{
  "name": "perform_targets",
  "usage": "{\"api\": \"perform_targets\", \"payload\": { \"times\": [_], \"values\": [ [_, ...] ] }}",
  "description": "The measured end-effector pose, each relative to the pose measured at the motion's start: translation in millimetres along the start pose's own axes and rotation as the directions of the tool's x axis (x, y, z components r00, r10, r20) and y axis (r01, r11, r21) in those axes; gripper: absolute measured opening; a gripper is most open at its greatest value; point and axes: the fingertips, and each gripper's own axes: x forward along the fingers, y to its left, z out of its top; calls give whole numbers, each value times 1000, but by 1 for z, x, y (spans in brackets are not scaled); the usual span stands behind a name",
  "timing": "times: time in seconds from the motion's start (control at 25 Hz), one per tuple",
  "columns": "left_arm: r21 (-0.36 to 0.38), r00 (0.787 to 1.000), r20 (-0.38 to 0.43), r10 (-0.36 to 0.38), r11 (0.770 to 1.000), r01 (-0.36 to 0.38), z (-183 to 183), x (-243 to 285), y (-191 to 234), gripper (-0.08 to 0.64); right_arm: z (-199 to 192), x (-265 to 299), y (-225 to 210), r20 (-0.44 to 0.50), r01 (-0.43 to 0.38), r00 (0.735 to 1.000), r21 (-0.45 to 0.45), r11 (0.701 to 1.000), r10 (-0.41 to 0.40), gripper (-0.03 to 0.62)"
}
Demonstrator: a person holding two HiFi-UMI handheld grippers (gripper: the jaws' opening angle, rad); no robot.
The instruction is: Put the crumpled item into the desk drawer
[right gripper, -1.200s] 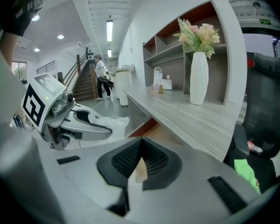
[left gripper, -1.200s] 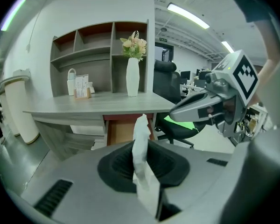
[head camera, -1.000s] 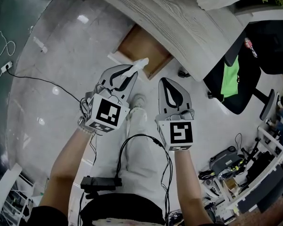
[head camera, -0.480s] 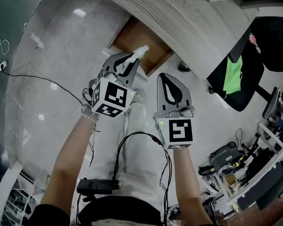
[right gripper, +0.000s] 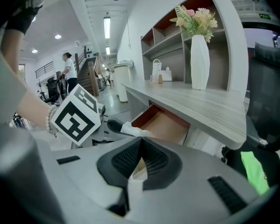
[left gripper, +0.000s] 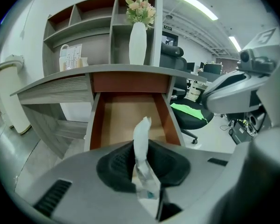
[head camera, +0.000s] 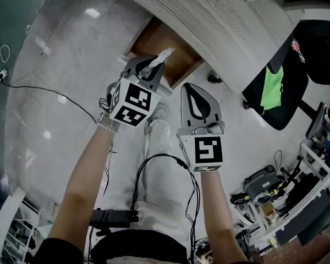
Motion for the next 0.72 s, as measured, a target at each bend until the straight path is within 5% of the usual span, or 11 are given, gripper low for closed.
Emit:
{"api": "perform_targets", "payload": {
  "times": [0.72],
  "values": [
    [-17, 999, -11, 53, 998, -54, -5, 0, 14, 178, -4, 2, 10, -13, -30, 999, 7, 1000, 30, 5]
  ]
}}
